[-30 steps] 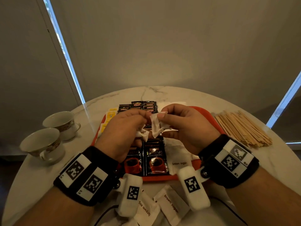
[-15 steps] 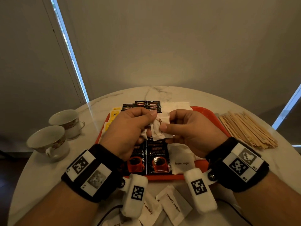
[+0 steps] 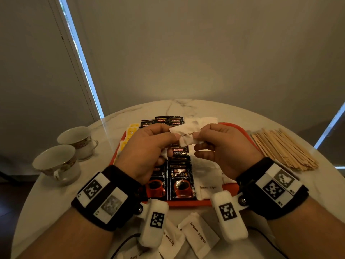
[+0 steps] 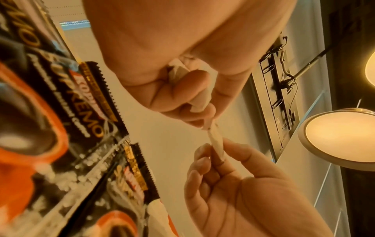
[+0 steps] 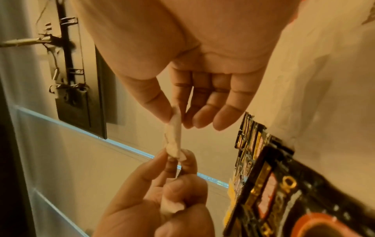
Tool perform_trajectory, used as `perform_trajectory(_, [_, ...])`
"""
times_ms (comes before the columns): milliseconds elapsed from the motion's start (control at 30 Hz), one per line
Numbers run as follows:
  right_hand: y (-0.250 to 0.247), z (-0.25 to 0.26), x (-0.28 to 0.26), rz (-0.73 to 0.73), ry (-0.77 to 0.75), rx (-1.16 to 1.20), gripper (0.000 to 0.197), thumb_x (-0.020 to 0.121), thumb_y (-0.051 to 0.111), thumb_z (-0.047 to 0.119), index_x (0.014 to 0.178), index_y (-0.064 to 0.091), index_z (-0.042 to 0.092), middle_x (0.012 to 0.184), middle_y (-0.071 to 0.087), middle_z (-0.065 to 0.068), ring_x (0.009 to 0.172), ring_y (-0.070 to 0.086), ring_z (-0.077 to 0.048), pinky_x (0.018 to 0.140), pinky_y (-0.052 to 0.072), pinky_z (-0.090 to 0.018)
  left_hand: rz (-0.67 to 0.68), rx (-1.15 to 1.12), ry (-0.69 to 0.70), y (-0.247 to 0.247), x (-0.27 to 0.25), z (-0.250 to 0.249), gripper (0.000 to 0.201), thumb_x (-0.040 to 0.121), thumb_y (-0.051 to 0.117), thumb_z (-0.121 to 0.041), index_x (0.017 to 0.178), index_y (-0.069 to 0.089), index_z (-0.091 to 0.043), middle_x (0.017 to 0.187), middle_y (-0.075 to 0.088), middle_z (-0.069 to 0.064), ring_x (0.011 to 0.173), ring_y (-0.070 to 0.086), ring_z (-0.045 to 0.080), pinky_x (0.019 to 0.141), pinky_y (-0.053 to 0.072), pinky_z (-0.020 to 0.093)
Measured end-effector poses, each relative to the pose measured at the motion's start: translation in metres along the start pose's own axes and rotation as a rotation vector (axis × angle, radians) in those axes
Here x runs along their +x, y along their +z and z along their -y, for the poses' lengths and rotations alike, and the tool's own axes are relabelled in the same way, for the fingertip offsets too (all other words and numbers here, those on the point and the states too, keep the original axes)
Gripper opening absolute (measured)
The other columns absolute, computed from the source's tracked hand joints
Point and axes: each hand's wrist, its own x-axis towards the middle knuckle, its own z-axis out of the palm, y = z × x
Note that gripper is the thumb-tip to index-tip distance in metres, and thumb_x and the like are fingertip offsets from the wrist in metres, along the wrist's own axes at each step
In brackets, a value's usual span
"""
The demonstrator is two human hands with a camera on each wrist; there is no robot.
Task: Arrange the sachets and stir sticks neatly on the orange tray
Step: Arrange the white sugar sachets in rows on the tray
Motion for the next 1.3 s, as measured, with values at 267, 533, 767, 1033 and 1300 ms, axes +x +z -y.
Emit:
perform_trajectory(267, [-0.002, 0.008, -0.007, -0.059, -0.058, -0.367, 0.010, 0.088, 0.072, 0.009, 0.087, 0.078, 0.016, 0.080, 0.072, -0.005, 0.067, 0.058, -0.018, 0.059, 0.048, -0.032, 0.086, 0.296, 0.014, 0.000, -0.003, 0.001, 0.006, 0.095, 0.073, -0.022, 0.092, 0.074, -0.017, 0.061, 0.063, 0.000, 0.051, 0.054, 0.009, 0.046, 0.040, 0.023])
perform_trajectory(533, [-0.042, 0.000, -0.039, -0.205, 0.193, -0.504, 0.012, 0.094, 0.065, 0.005, 0.098, 0.074, 0.011, 0.077, 0.065, -0.008, 0.055, 0.047, -0.016, 0.051, 0.039, -0.030, 0.121, 0.200, -0.021, 0.003, -0.006, -0.002, 0.015, 0.090, 0.064, 0.002, 0.093, 0.068, -0.012, 0.093, 0.069, 0.022, 0.066, 0.060, 0.019, 0.048, 0.046, 0.027])
perform_trajectory(767, [-0.062, -0.010, -0.052, -0.335, 0.341, -0.636, 0.009, 0.090, 0.068, 0.009, 0.094, 0.074, 0.014, 0.083, 0.064, -0.005, 0.066, 0.052, -0.019, 0.056, 0.044, -0.030, 0.097, 0.059, -0.053, 0.005, -0.006, -0.003, 0.030, 0.085, 0.046, 0.015, 0.092, 0.061, -0.011, 0.107, 0.071, 0.012, 0.076, 0.062, 0.021, 0.051, 0.048, 0.028])
perform_trajectory(1033, [-0.063, -0.010, -0.051, -0.312, 0.350, -0.634, 0.018, 0.087, 0.073, 0.002, 0.100, 0.075, 0.015, 0.089, 0.073, -0.009, 0.062, 0.057, -0.014, 0.056, 0.051, -0.025, 0.081, 0.045, -0.072, 0.003, -0.006, -0.005, 0.031, 0.085, 0.046, 0.016, 0.095, 0.061, -0.010, 0.107, 0.071, 0.012, 0.076, 0.063, 0.020, 0.051, 0.049, 0.027])
perform_trajectory(1300, [-0.065, -0.016, -0.050, -0.387, 0.173, -0.599, 0.023, 0.083, 0.080, 0.011, 0.100, 0.071, 0.025, 0.099, 0.070, -0.007, 0.077, 0.062, -0.021, 0.075, 0.057, -0.042, 0.088, 0.032, -0.061, 0.002, -0.005, -0.002, 0.034, 0.086, 0.047, 0.021, 0.100, 0.060, -0.008, 0.112, 0.071, 0.015, 0.079, 0.066, 0.022, 0.054, 0.053, 0.028])
